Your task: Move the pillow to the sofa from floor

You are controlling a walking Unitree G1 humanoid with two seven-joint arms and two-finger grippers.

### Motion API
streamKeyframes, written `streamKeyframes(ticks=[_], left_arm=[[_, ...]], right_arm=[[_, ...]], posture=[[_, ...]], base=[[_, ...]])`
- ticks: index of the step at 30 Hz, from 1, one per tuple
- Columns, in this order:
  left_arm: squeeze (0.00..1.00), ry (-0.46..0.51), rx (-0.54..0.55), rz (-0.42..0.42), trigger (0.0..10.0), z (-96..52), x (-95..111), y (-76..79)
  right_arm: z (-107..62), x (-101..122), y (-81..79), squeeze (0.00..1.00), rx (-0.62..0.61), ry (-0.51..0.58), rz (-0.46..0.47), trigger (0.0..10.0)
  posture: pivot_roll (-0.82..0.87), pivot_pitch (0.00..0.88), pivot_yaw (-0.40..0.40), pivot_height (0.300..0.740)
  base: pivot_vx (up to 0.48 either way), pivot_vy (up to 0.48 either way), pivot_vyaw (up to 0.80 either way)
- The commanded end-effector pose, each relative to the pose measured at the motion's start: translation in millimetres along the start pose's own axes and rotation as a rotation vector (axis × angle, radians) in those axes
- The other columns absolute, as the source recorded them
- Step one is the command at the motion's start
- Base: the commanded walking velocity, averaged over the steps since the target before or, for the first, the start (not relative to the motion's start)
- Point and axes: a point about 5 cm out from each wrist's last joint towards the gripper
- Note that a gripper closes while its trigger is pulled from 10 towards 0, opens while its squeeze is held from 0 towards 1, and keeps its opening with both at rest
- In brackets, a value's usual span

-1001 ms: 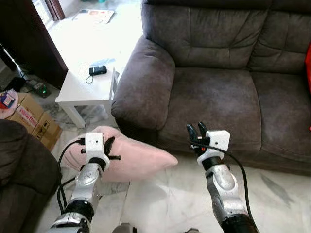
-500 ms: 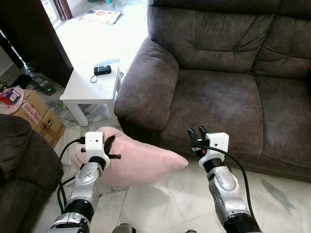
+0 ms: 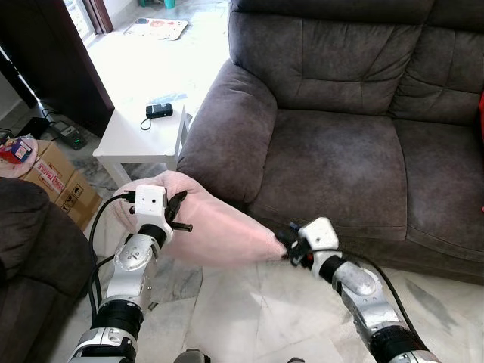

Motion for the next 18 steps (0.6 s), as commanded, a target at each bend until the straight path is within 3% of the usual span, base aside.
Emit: streamKeyframes(ticks=[1, 5, 6, 7, 10, 13, 18], left_arm=[[0.00, 0.066, -0.001, 0.012, 10.0, 2.0, 14.6, -1.9], [0.00, 0.073, -0.022, 0.009, 10.0, 3.2, 18.6, 1.9], [0.00, 0.079, -0.028, 0.007, 10.0, 4.0, 20.9, 2.2], [0.00, 0.085, -0.040, 0.004, 10.0, 5.1, 23.4, 2.3], [0.00, 0.081, -0.068, 0.003, 10.0, 5.7, 25.4, 3.3], [0.00, 0.079, -0.105, 0.004, 10.0, 6.2, 27.2, 5.3], [0.00, 0.075, -0.113, 0.003, 10.0, 6.4, 28.3, 6.4]], right_arm=[[-6.3, -20.8, -4.9, 0.00, 0.039, -0.102, -0.007, 10.0], [-12.5, -34.4, -9.4, 0.00, 0.066, -0.144, 0.008, 10.0], [-14.0, -37.8, -10.8, 0.19, 0.065, -0.149, 0.012, 10.0], [-14.4, -41.1, -13.2, 1.00, 0.065, -0.153, 0.022, 10.0], [-15.1, -44.7, -14.1, 1.00, 0.059, -0.164, 0.012, 10.0], [-14.1, -46.2, -15.0, 1.00, 0.054, -0.190, -0.069, 10.0], [-14.6, -49.4, -12.7, 1.00, 0.038, -0.223, -0.075, 10.0]], posture=[[0.07, 0.118, 0.027, 0.740], [0.07, 0.118, 0.026, 0.740], [0.07, 0.118, 0.026, 0.740], [0.07, 0.117, 0.026, 0.740], [0.07, 0.116, 0.026, 0.740], [0.07, 0.116, 0.026, 0.740], [0.07, 0.113, 0.025, 0.740]], base=[[0.000, 0.000, 0.00], [0.000, 0.000, 0.00], [0.000, 0.000, 0.00], [0.000, 0.000, 0.00], [0.000, 0.000, 0.00], [0.000, 0.000, 0.00], [0.000, 0.000, 0.00]])
Point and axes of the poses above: a point about 5 cm out from each wrist's last joint towards the gripper, its own z axis pointing out of the wrist towards the gripper, its own x axis along the axis of the wrist's last joint, y = z × x, and after that the axes turned 9 degrees about z, right-handed
